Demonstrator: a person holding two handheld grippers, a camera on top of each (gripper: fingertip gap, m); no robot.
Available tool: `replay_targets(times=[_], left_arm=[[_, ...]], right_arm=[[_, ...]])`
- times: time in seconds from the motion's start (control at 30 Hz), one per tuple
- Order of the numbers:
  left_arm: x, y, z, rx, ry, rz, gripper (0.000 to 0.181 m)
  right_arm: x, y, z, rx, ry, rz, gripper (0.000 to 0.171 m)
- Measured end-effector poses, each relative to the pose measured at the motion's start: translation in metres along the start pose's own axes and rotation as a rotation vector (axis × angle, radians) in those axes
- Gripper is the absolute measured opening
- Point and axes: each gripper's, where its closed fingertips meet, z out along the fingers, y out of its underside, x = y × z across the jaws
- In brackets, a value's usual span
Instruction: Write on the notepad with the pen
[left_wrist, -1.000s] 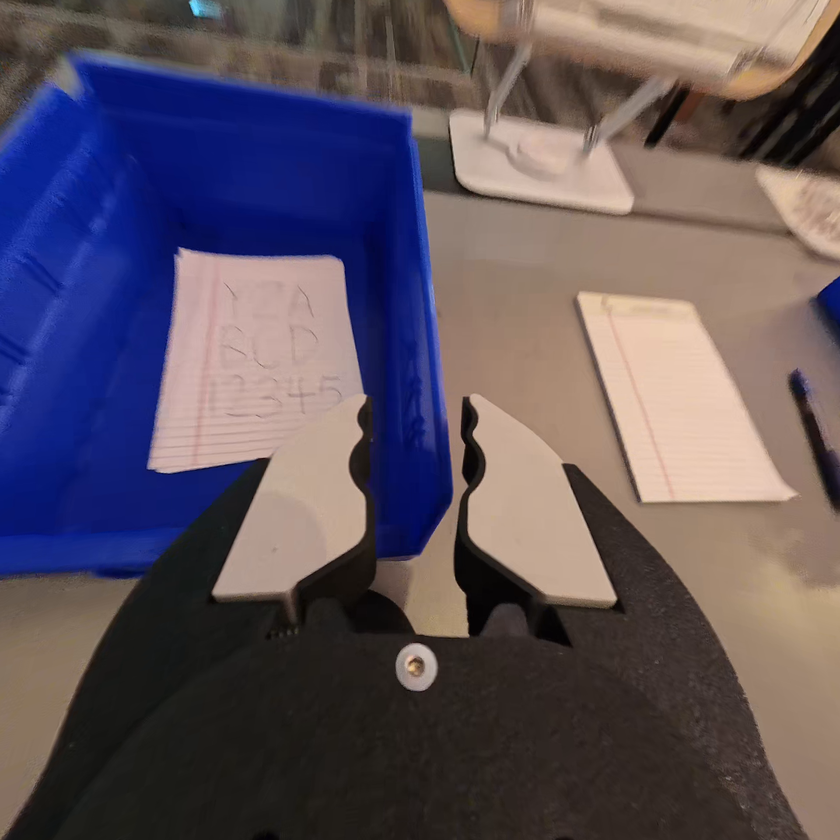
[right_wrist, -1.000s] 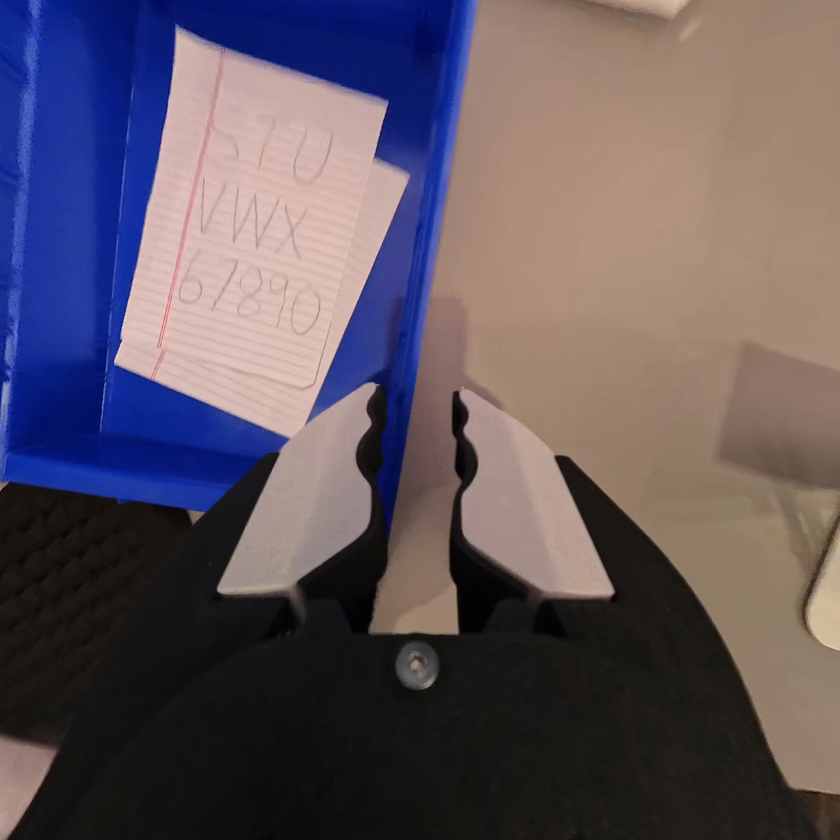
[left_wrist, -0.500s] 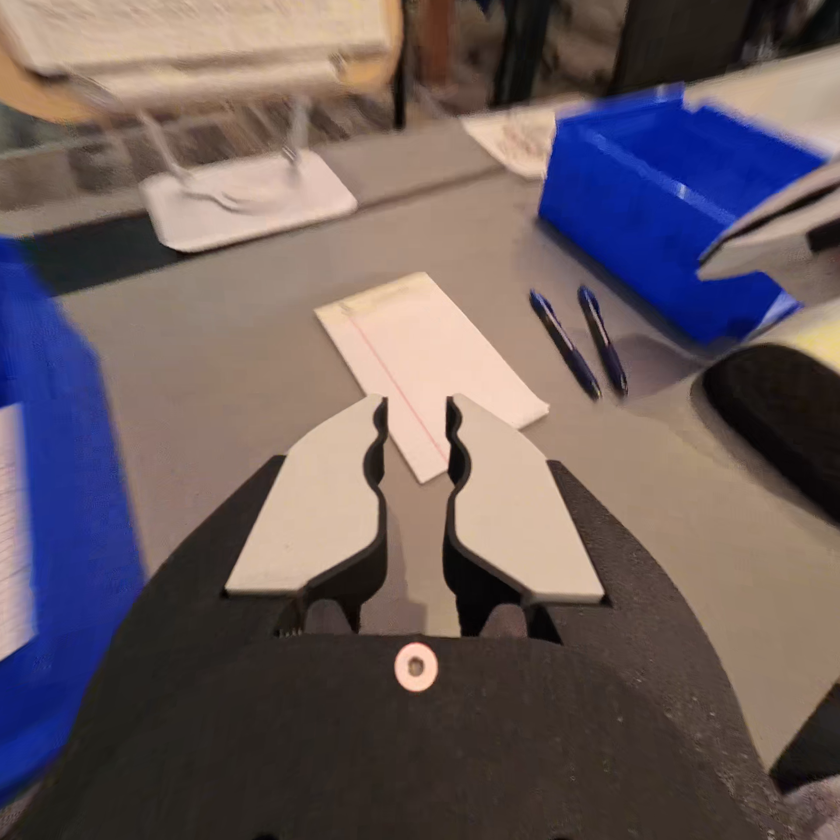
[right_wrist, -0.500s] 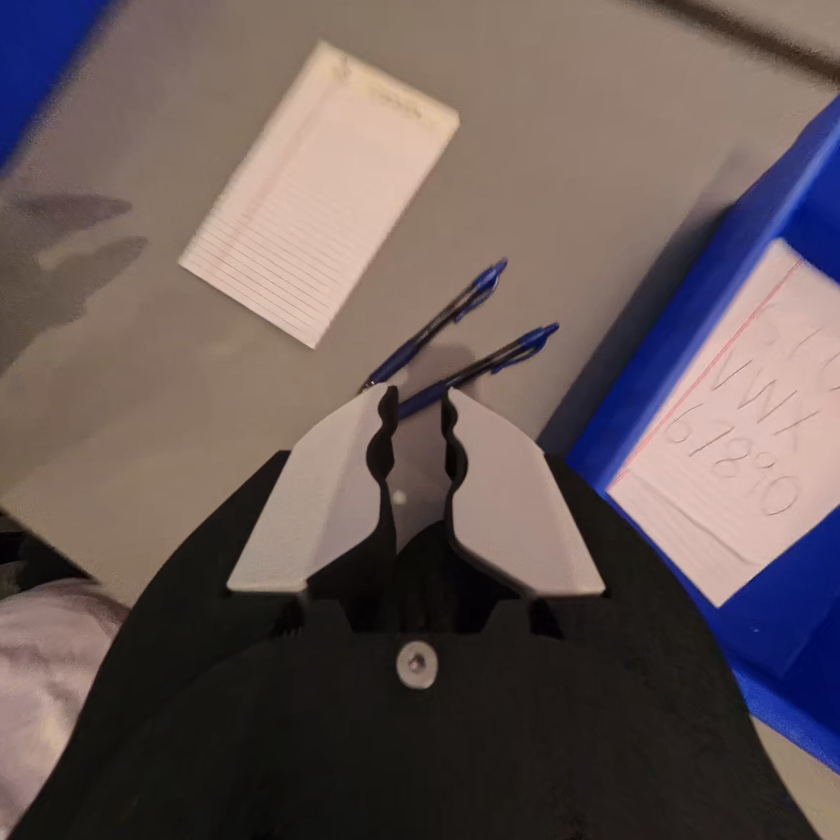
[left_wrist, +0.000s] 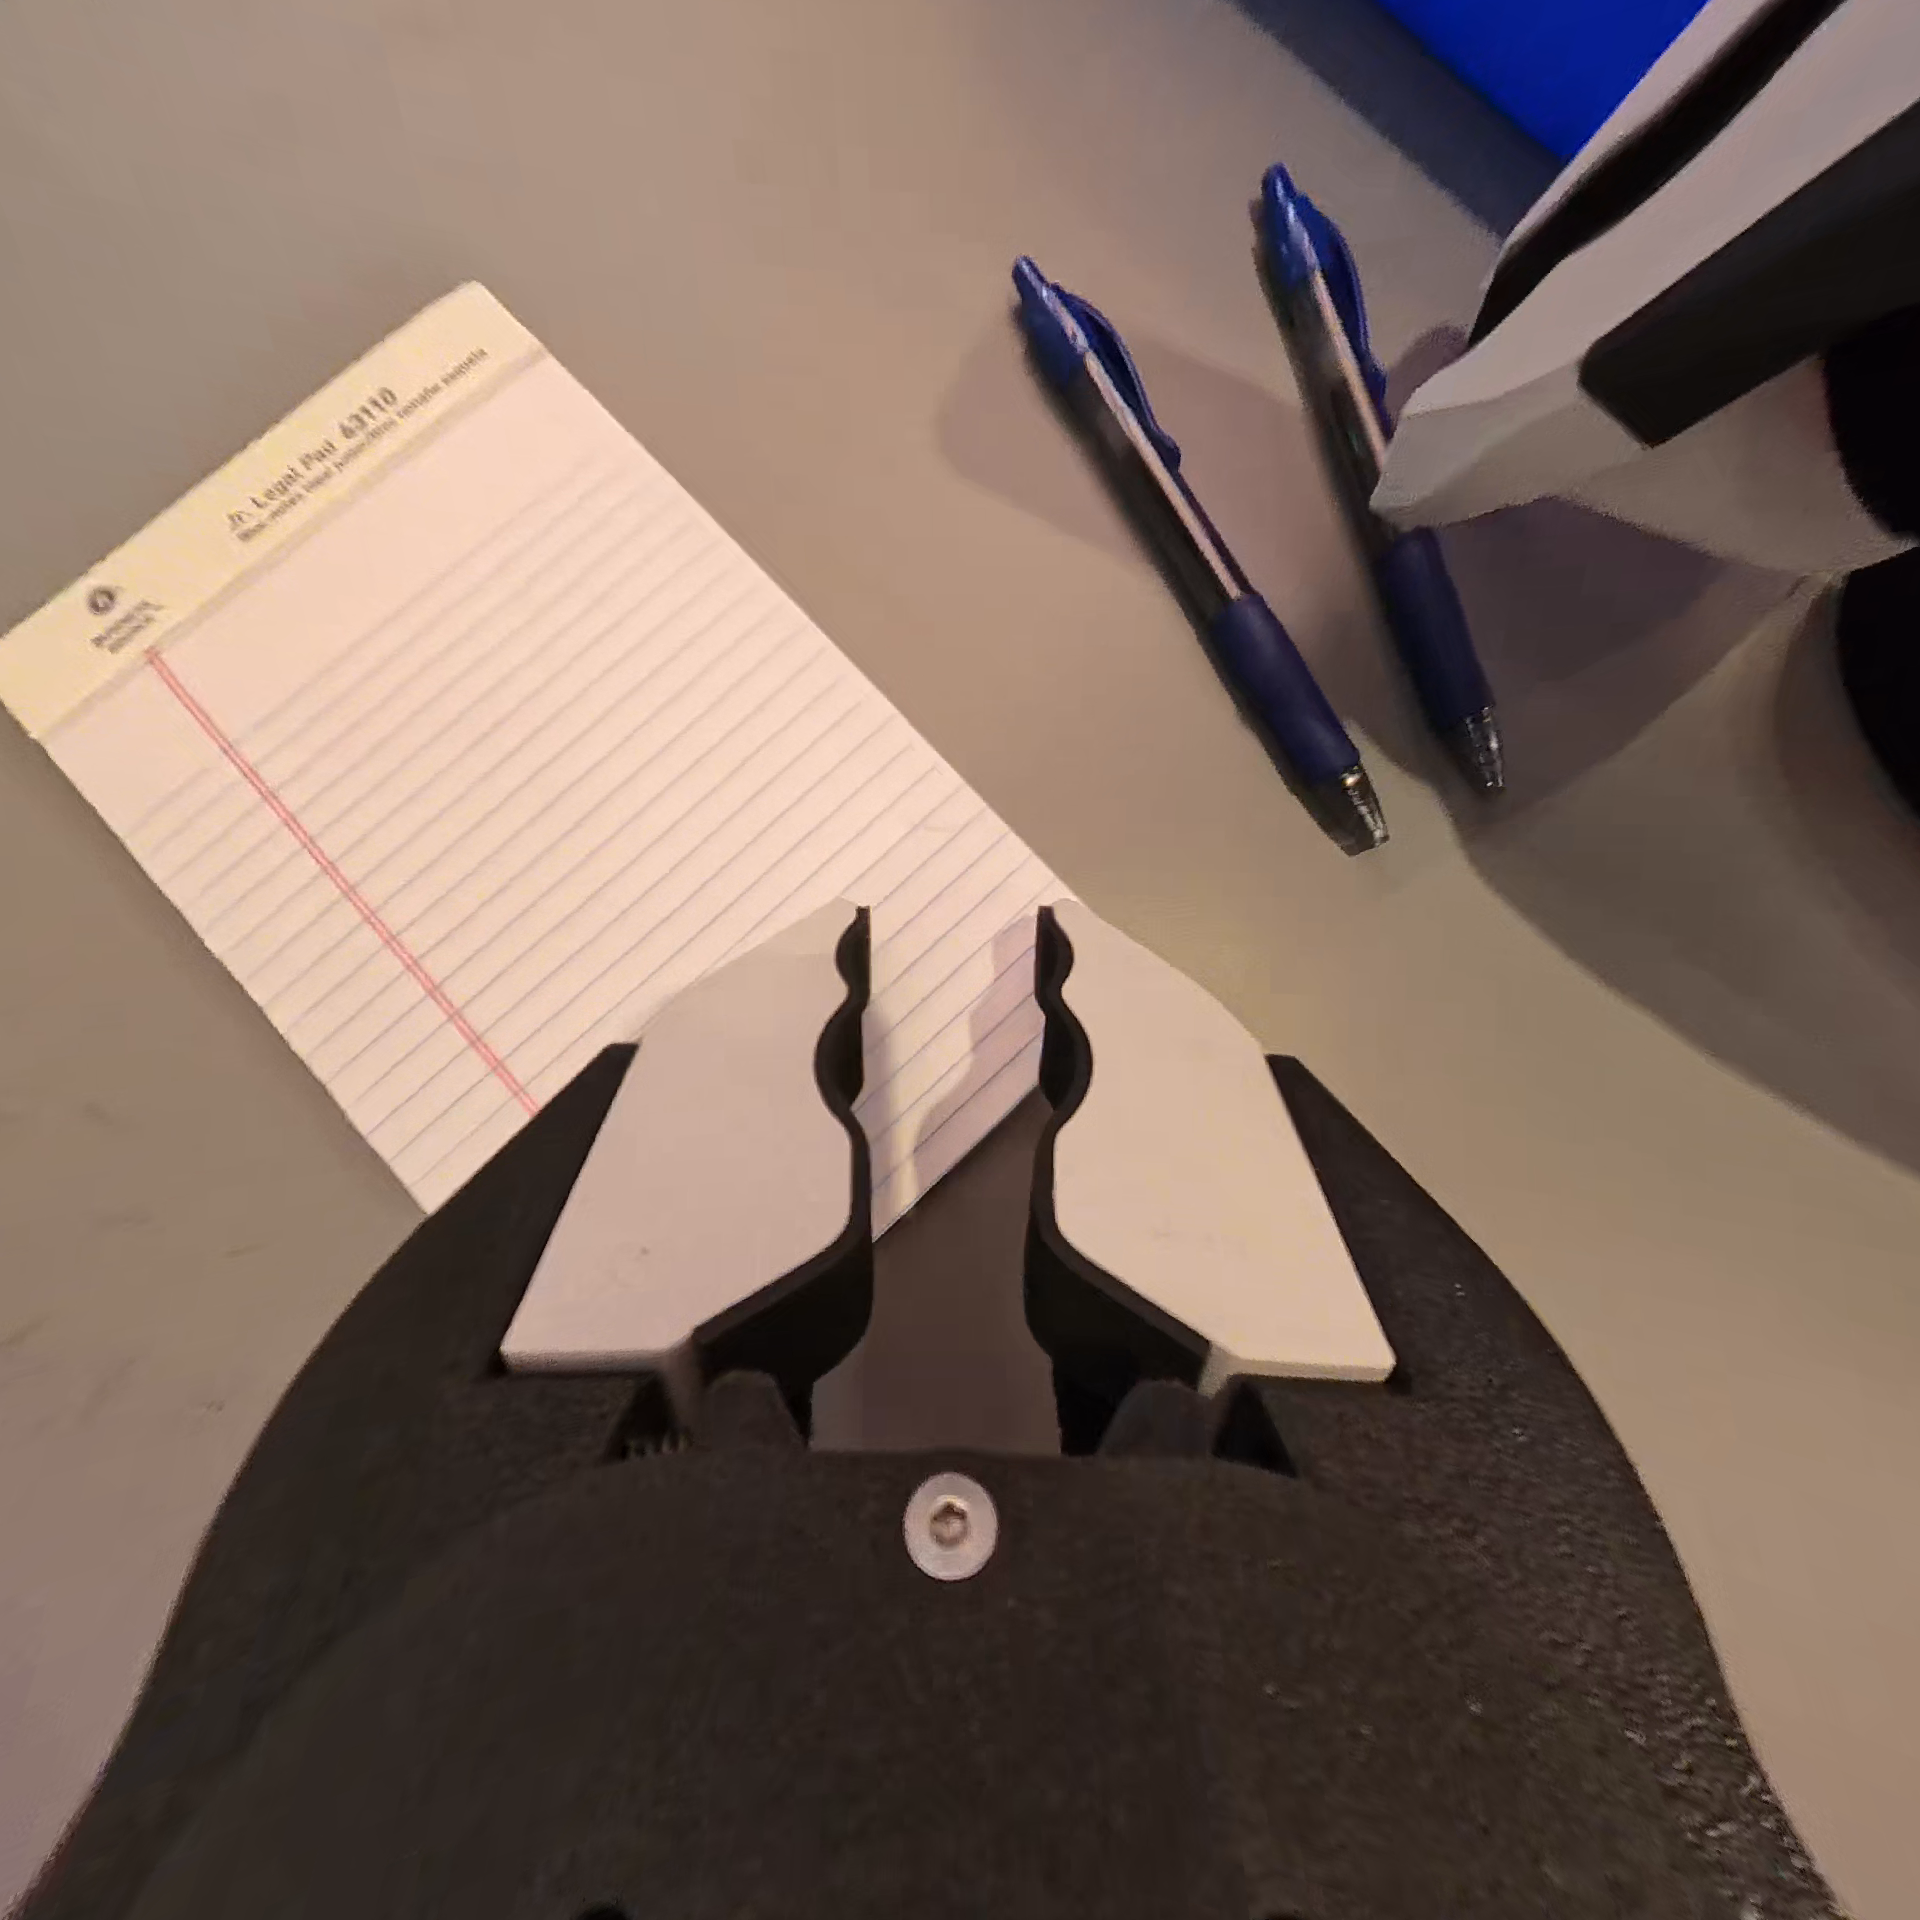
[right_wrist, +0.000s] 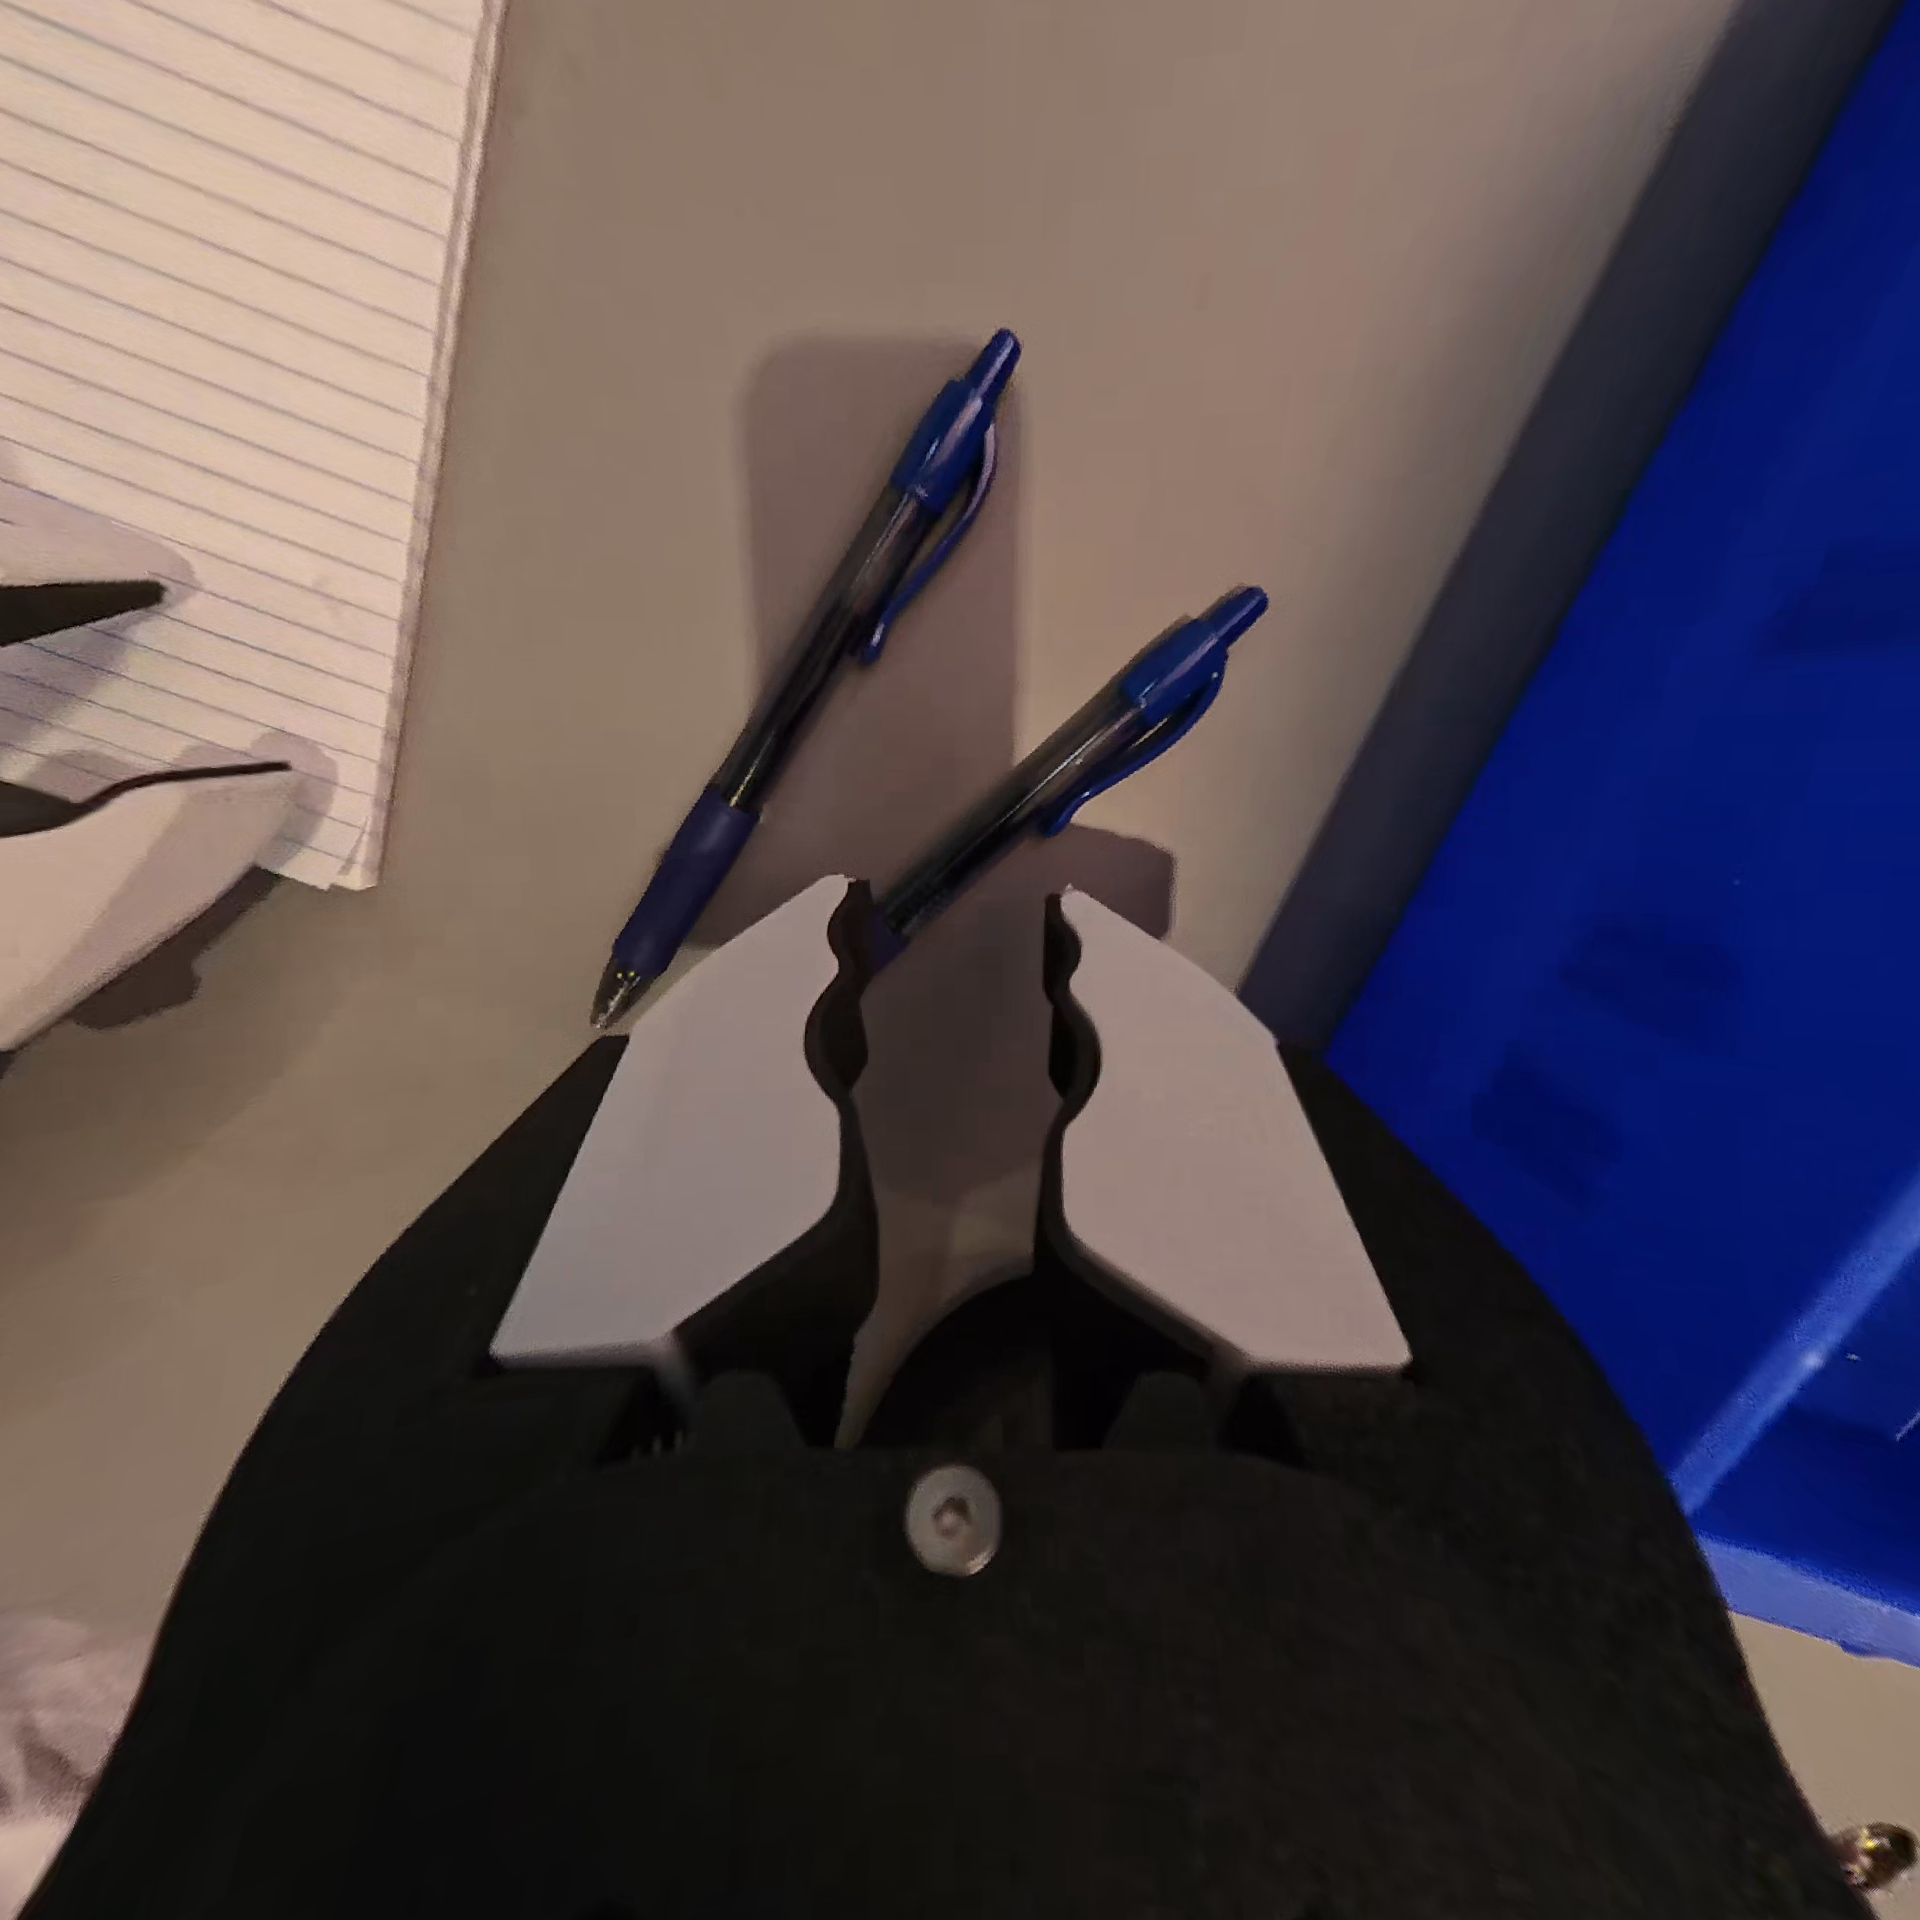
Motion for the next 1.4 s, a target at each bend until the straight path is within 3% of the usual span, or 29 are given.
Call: replay_targets(times=[0.53, 0.7, 0.8, 1.03, 1.17, 1.4], left_arm=[[-0.005, 0.001, 0.005, 0.030, -0.042, -0.013, 0.025], [-0.001, -0.028, -0.024, 0.174, -0.007, -0.099, 0.029], [0.011, -0.033, -0.034, 0.140, 0.042, -0.123, 0.035], [0.039, -0.042, 0.003, -0.029, 0.062, -0.120, 0.035], [0.052, -0.038, 0.029, -0.123, 0.065, -0.128, 0.034], [0.070, -0.039, 0.042, -0.088, 0.125, -0.228, 0.026]], right_arm=[[-0.001, 0.008, 0.012, -0.031, -0.054, 0.012, 0.031], [0.000, 0.008, 0.012, -0.047, -0.066, -0.026, 0.032], [0.000, 0.010, 0.011, -0.074, -0.079, -0.081, 0.031], [0.000, 0.014, 0.010, -0.162, -0.028, -0.173, 0.029], [0.001, 0.008, 0.013, -0.145, -0.029, -0.141, 0.019], [-0.005, -0.010, 0.017, -0.051, -0.149, -0.056, 0.013]])
